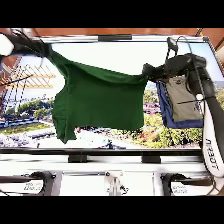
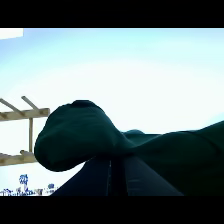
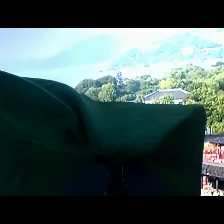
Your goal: Fold the shirts.
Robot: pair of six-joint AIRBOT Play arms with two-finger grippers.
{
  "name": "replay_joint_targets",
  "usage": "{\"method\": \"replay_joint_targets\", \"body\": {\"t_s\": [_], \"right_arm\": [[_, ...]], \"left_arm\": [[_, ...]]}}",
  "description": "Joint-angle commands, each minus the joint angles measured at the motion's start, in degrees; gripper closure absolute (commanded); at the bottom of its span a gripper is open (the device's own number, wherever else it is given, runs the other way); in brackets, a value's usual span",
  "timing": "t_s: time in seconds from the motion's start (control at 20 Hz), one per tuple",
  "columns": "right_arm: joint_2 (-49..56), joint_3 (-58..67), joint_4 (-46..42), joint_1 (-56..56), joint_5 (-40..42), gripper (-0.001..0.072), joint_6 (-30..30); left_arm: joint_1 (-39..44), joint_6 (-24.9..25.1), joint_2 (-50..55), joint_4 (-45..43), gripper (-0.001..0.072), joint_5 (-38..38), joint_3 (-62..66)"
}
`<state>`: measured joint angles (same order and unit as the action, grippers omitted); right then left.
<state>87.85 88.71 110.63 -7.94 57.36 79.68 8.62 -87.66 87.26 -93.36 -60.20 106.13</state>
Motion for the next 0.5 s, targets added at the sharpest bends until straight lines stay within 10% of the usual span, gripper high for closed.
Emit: {"method": "replay_joint_targets", "body": {"t_s": [0.0, 0.1, 0.15, 0.2, 0.45], "right_arm": [[5.51, -0.15, 0.24, -0.35, 0.0, 0.0644, -0.13], [6.01, -0.13, 0.26, -0.35, 0.39, 0.0478, -0.09], [5.53, -0.09, 0.17, 0.04, 1.03, 0.0166, 0.24], [4.66, -0.09, 0.04, 0.72, 2.58, 0.0117, 1.84], [0.61, -2.58, -17.14, 5.9, 30.95, 0.0117, 9.9]], "left_arm": [[-0.02, -0.63, 7.15, 0.61, 0.0658, -8.76, -0.02], [-0.02, -0.33, 9.01, 0.44, 0.0543, -14.73, 0.0], [-0.2, -0.15, 9.18, -0.11, 0.0227, -17.92, 0.0], [-0.66, -0.2, 9.11, -0.15, 0.0, -20.7, 0.11], [-9.29, -2.47, 8.5, 1.7, -0.0005, -38.6, -0.87]]}}
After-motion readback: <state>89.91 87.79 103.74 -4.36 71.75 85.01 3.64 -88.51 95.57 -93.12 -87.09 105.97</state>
